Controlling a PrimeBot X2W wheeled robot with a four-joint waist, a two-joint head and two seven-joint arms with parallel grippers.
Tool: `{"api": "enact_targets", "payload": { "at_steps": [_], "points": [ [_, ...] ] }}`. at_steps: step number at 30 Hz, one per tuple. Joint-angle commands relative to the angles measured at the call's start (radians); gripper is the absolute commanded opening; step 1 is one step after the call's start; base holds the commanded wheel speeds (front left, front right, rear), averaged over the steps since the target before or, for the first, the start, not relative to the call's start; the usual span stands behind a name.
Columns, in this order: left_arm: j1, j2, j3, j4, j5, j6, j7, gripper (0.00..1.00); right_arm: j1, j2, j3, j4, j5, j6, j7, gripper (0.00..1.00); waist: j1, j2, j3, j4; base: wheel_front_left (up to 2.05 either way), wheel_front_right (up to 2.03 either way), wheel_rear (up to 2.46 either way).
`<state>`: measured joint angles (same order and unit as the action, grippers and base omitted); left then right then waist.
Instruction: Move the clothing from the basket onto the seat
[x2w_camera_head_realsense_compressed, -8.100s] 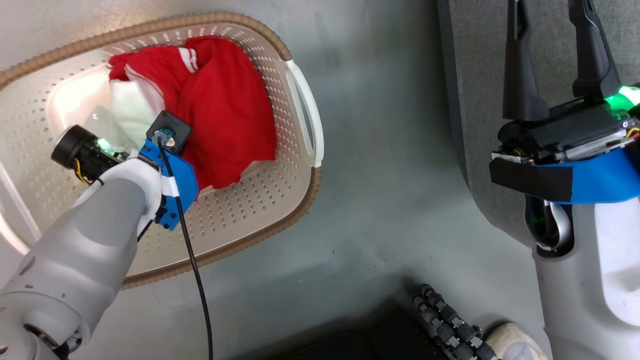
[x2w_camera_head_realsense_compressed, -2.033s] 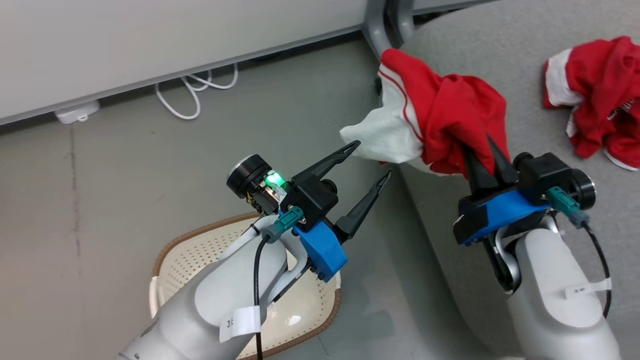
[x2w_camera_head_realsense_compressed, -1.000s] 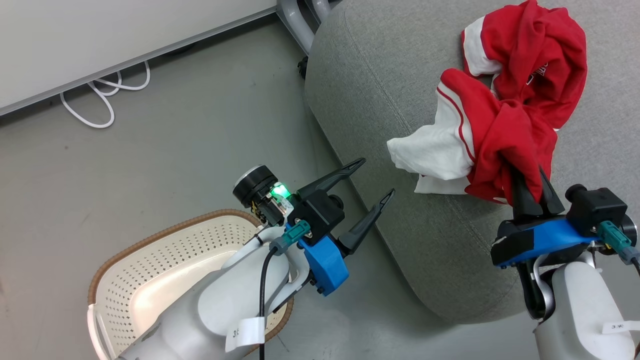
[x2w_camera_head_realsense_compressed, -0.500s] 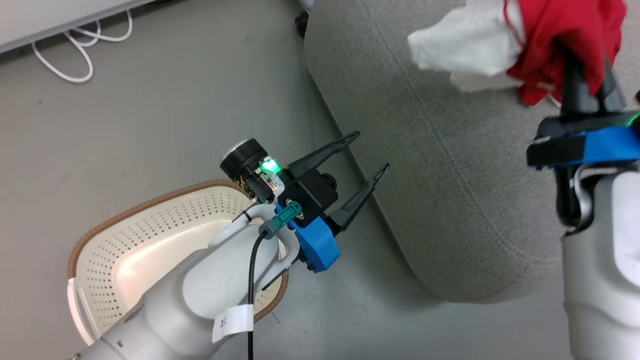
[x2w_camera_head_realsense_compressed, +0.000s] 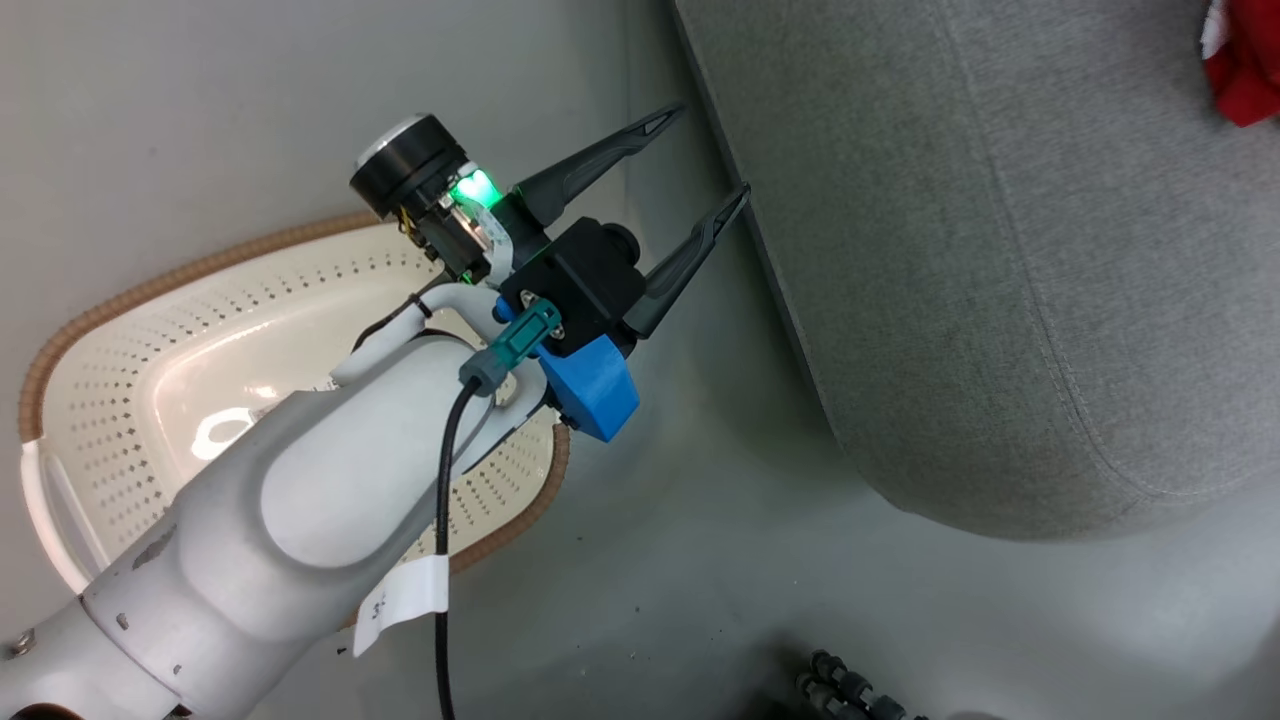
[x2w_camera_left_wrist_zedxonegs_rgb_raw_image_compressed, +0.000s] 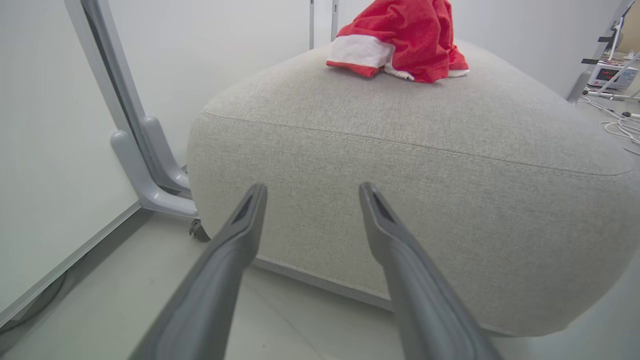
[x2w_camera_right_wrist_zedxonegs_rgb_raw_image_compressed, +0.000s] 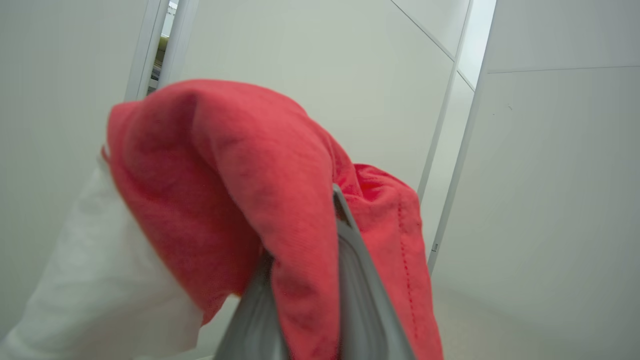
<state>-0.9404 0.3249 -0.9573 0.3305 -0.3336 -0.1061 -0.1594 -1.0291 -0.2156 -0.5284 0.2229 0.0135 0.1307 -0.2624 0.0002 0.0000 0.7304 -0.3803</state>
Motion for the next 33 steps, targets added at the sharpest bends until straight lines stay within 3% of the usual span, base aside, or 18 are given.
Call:
{"api": "enact_targets", "payload": {
  "at_steps": [1, 6, 9, 16, 23, 25, 33],
  "points": [
    [-0.021, 0.009, 0.003, -0.013, 0.006, 0.004, 0.005, 1.00, -0.020, -0.022, -0.025, 0.021, 0.000, 0.000, -0.004, 0.00, -0.0002, 0.0000, 0.070, 0.012, 0.00, 0.00, 0.00],
    [-0.042, 0.023, 0.004, -0.054, 0.014, 0.010, 0.021, 1.00, -0.037, -0.093, -0.117, 0.159, -0.018, 0.000, -0.004, 0.00, -0.0002, 0.0000, 0.123, 0.032, 0.00, 0.00, 0.00],
    [-0.045, 0.038, 0.004, -0.069, 0.017, 0.016, 0.026, 1.00, -0.014, -0.086, -0.131, 0.236, -0.047, 0.000, -0.004, 0.00, -0.0002, 0.0000, 0.141, 0.034, 0.00, 0.00, 0.00],
    [-0.030, 0.072, 0.005, -0.097, 0.011, 0.027, 0.044, 1.00, 0.016, 0.049, -0.181, 0.324, -0.122, 0.000, -0.004, 0.00, -0.0002, 0.0000, 0.151, 0.017, 0.00, 0.00, 0.00],
    [-0.021, 0.087, 0.000, -0.113, 0.004, 0.035, 0.056, 1.00, 0.017, 0.125, -0.222, 0.352, -0.200, 0.000, -0.004, 0.00, -0.0002, 0.0000, 0.144, 0.009, 0.00, 0.00, 0.00],
    [-0.016, 0.086, -0.003, -0.112, 0.002, 0.036, 0.052, 1.00, 0.011, 0.132, -0.231, 0.349, -0.209, 0.000, -0.004, 1.00, -0.0002, 0.0000, 0.133, 0.010, 0.00, 0.00, 0.00],
    [0.014, 0.057, -0.009, -0.074, -0.019, 0.046, 0.005, 1.00, 0.126, 0.125, -0.171, 0.313, -0.200, 0.000, -0.004, 1.00, -0.0002, 0.0000, 0.041, 0.025, 0.00, 0.00, 0.00]
  ]
}}
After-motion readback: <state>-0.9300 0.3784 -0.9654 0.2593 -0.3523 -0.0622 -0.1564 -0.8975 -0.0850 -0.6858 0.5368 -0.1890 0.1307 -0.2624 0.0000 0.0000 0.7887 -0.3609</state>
